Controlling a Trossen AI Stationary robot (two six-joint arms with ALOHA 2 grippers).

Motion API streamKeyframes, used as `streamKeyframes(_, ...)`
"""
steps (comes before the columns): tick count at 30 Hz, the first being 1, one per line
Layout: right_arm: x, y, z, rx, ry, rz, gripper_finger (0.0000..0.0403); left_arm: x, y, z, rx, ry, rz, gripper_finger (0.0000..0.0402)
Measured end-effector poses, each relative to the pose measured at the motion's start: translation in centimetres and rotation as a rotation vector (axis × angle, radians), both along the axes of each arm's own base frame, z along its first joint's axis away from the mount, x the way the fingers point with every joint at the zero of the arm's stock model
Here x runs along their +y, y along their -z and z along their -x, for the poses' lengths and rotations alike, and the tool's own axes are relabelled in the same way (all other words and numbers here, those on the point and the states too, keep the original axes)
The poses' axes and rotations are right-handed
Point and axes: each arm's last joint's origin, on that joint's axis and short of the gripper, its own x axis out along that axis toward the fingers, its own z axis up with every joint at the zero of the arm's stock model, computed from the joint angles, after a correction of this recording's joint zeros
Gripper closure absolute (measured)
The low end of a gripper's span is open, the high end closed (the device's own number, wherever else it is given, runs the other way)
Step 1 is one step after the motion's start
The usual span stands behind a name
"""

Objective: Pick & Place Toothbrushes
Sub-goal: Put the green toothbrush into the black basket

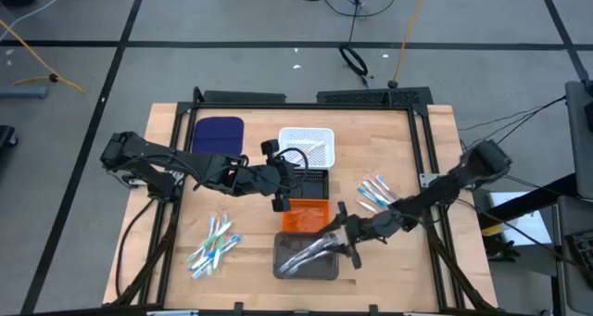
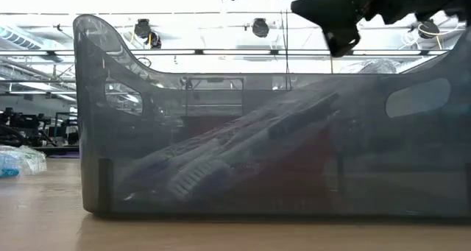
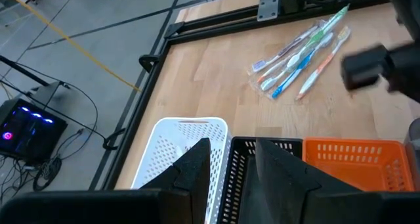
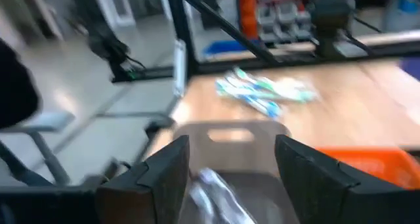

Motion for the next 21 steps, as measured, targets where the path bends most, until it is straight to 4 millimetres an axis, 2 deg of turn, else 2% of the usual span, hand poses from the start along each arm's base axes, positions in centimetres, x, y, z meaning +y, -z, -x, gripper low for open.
streamKeyframes(3,-0.9,-0.9,1.4,0.127,0.056,0.033,0.0203,0.0,0.0,0.0,0.000,0.000,0.000,0.0277)
streamKeyframes(12,-4.0,-3.6,6.7,0.405,0.150,-0.041,0.0239,0.0,0.0,0.0,0.000,-0.002,0.002,0.0277)
streamKeyframes(21,-6.2,-2.7,10.5,0.707,0.312,-0.092,0.0250,0.1,0.0,0.0,0.001,-0.003,0.002,0.0277)
